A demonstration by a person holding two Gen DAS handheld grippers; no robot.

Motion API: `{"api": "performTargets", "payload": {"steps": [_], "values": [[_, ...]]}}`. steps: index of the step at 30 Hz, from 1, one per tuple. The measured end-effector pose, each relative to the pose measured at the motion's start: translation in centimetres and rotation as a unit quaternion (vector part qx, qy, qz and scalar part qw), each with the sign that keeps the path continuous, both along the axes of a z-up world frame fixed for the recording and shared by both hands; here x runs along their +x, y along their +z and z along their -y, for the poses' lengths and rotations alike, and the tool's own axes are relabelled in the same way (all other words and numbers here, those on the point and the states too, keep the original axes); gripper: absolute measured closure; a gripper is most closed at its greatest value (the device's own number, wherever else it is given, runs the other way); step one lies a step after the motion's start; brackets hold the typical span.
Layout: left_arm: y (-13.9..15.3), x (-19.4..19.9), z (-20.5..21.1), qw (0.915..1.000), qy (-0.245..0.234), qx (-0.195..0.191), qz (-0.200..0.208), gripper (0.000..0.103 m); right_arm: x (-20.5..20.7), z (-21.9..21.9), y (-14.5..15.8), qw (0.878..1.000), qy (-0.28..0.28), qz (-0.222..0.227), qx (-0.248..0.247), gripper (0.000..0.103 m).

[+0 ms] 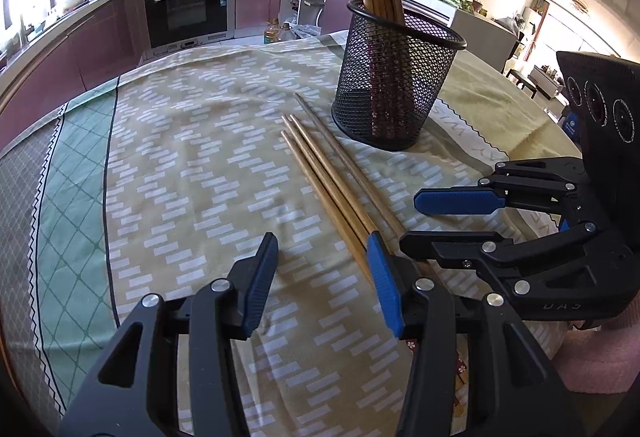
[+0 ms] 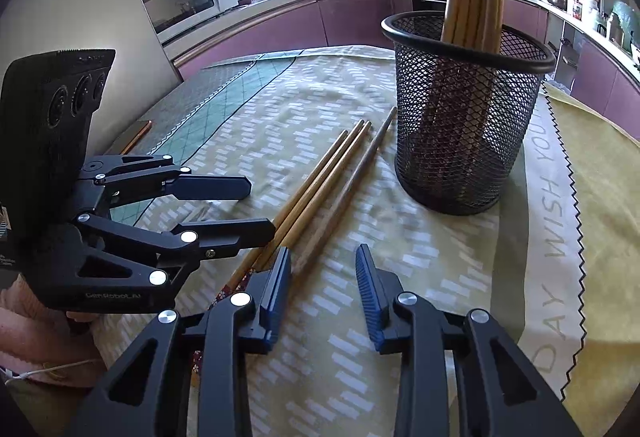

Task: Organize utensils
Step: 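Move both open tools back over the remaining chopsticks on the cloth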

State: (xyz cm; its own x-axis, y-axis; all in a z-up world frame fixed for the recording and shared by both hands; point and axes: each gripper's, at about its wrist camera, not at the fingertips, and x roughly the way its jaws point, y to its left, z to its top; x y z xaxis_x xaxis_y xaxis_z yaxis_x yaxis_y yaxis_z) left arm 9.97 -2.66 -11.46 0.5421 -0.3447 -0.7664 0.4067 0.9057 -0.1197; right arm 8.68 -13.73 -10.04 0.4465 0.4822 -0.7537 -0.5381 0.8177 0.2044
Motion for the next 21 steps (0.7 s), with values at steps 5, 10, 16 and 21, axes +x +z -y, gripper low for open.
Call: {"api": "performTargets", "payload": {"steps": [5, 10, 16, 21], "values": [[-0.1, 0.2, 0.2, 1.0, -0.001, 0.004, 0.001, 0.058, 0.0, 0.1, -0.1, 1.0, 0.0, 0.0, 0.0, 0.071], [-0.1, 0.4, 0.3, 0.9999, -0.002, 0.013, 0.004, 0.061, 0.0, 0.0, -0.1, 1.0, 0.0, 0.0, 0.0, 0.071], [-0.2, 0.9, 0.2, 0.9993, -0.001, 0.037, 0.006, 0.076, 0.1, 0.0, -0.1, 1.0, 0.0, -0.001, 0.0, 0.071], [-0.2, 1.3, -0.1, 0.9995, 0.001, 0.031, 0.001, 0.076, 0.3, -0.2, -0.1, 1.0, -0.002, 0.002, -0.005, 0.071]]}}
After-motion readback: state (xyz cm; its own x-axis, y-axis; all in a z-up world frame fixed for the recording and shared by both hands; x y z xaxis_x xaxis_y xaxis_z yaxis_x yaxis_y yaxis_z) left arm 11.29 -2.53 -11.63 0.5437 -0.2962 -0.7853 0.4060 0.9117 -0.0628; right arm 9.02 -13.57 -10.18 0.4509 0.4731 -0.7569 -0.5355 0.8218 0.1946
